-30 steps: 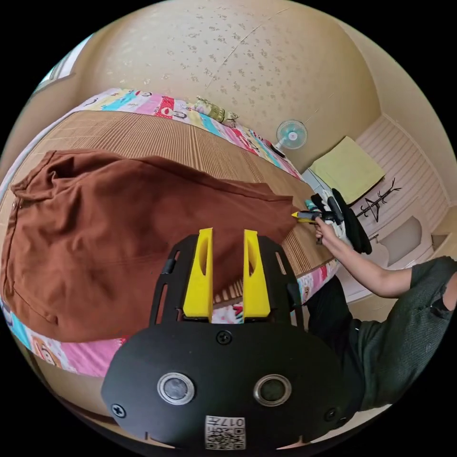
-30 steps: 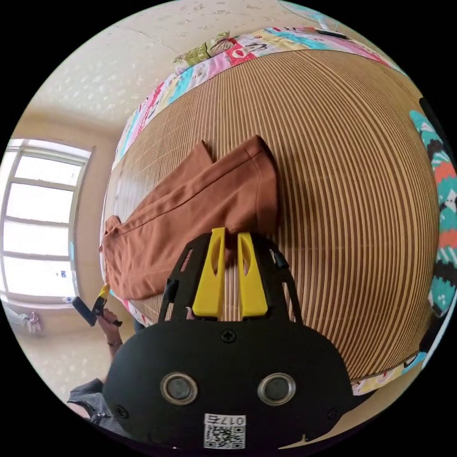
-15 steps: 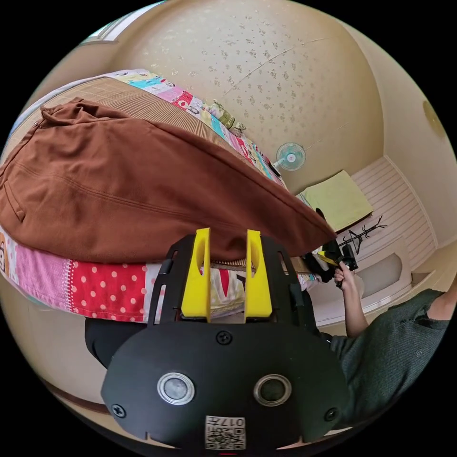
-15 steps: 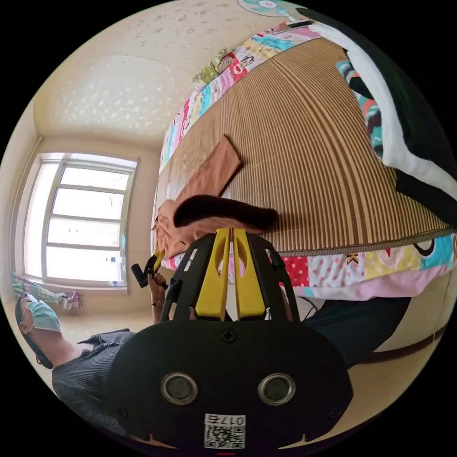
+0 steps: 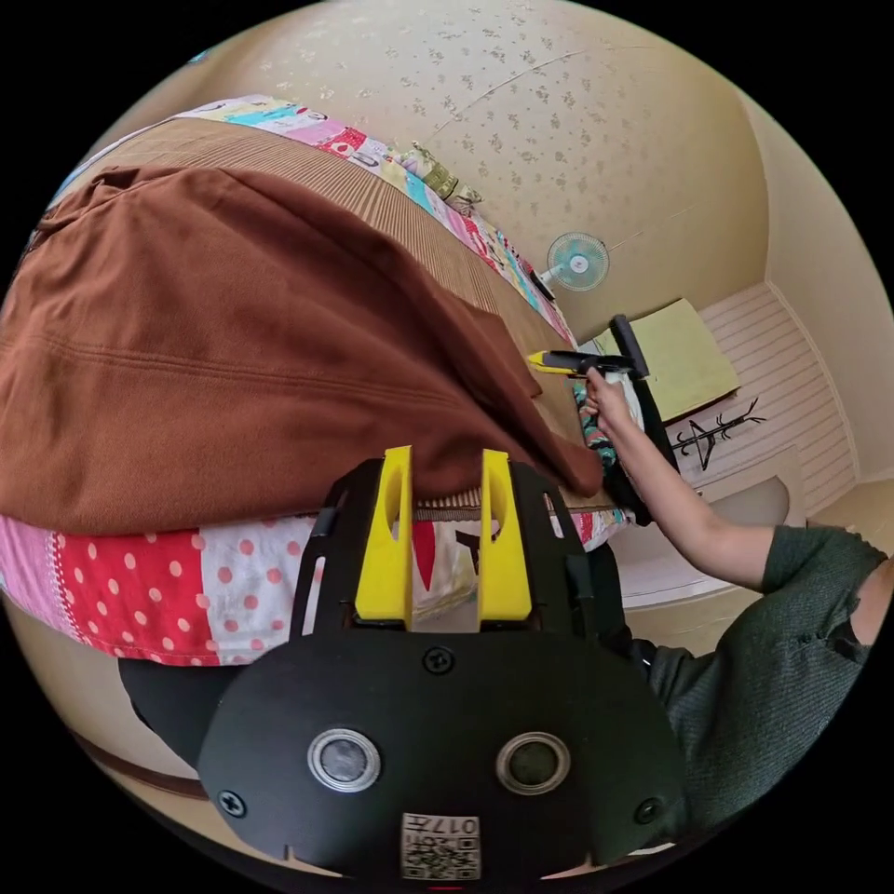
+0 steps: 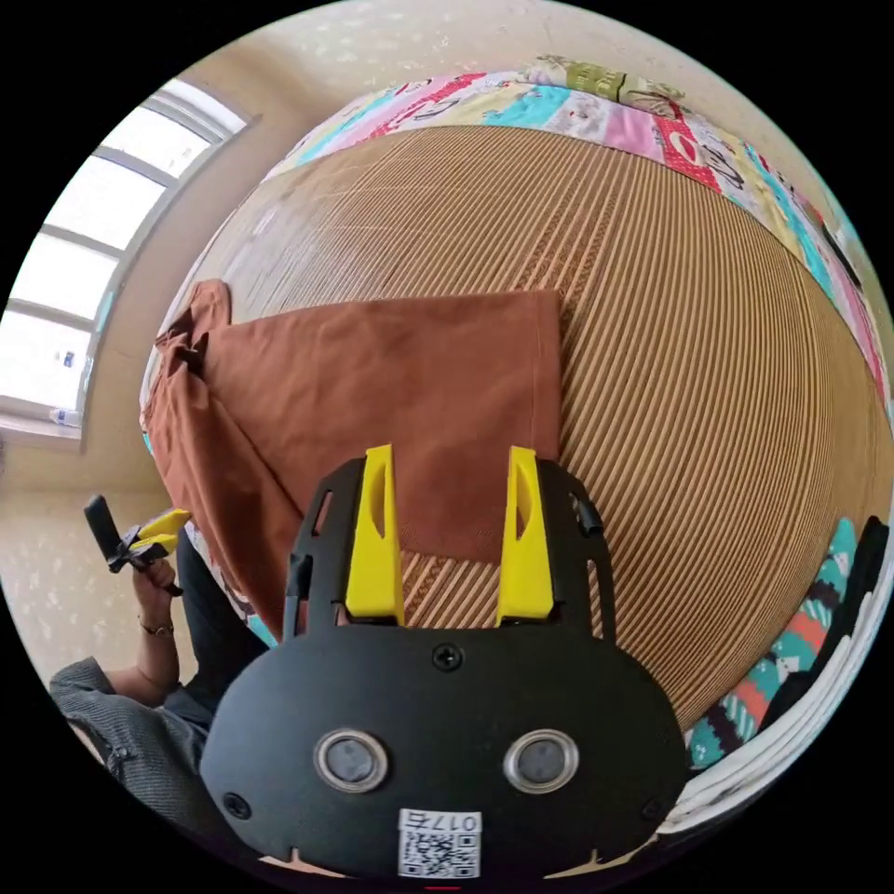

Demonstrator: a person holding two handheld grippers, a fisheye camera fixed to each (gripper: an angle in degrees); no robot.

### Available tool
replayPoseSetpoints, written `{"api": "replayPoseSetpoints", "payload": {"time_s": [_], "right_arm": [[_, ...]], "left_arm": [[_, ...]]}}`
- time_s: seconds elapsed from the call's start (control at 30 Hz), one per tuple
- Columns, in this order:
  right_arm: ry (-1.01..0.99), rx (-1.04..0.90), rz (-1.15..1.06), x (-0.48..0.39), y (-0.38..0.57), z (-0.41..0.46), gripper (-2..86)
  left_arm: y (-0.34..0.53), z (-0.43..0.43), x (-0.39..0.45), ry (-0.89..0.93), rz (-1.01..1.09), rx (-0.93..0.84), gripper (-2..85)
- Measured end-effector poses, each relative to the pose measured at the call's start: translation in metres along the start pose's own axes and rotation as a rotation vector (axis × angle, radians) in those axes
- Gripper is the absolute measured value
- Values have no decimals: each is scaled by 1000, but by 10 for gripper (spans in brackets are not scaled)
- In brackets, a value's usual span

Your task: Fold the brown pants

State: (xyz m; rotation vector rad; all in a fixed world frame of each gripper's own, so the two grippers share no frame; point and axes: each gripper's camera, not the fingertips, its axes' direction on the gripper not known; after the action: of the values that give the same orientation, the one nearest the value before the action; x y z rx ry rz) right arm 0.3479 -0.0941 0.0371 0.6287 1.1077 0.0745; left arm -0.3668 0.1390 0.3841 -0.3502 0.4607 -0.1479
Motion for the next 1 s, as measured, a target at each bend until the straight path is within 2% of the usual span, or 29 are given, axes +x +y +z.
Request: {"api": "replayPoseSetpoints", "payload": {"time_s": [0.07, 0.13, 0.23, 0.3, 0.37, 0.47, 0.5, 0.53, 0.6, 0.63, 0.67, 0.7, 0.77, 0.87, 1.0], "right_arm": [[261, 27, -103, -41, -17, 25, 110], [304, -6, -289, -70, -21, 37, 56], [571, -82, -378, -93, -32, 35, 23], [666, 49, -347, -96, -30, -4, 18], [660, 301, -234, -93, -14, -88, 15], [719, 561, -99, -81, 24, -166, 17], [722, 589, -89, -76, 31, -173, 19], [703, 595, -73, -61, 39, -178, 22], [625, 434, 7, -21, 33, -162, 29], [542, 235, 113, 16, 28, -138, 39], [439, 113, 198, 44, 36, -118, 49], [378, 110, 217, 52, 46, -112, 53], [97, 254, 104, 48, 108, -108, 67], [-81, 266, 61, 25, 186, -96, 106], [-88, 267, -18, -11, 272, -77, 170]], "left_arm": [[-10, 8, 2, -51, 13, -31, 115], [-23, 27, 5, -89, 42, -101, 120], [-34, 39, 7, -167, 63, -153, 96], [-40, 42, 5, -184, 74, -198, 66], [-44, 45, -2, -161, 67, -234, 40], [-48, 50, -17, -56, 23, -315, 0], [-48, 54, -22, 4, 0, -362, -4], [-48, 57, -27, 52, -25, -401, -7], [-48, 61, -30, 94, -45, -437, -9], [-47, 62, -29, 101, -42, -456, -9], [-46, 62, -28, 102, -40, -462, -9], [-45, 60, -26, 109, -33, -469, -10], [-42, 55, -21, 168, -10, -488, -9], [-30, 33, -18, 254, 20, -439, -7], [-9, -31, -33, 96, -62, -146, 15]]}}
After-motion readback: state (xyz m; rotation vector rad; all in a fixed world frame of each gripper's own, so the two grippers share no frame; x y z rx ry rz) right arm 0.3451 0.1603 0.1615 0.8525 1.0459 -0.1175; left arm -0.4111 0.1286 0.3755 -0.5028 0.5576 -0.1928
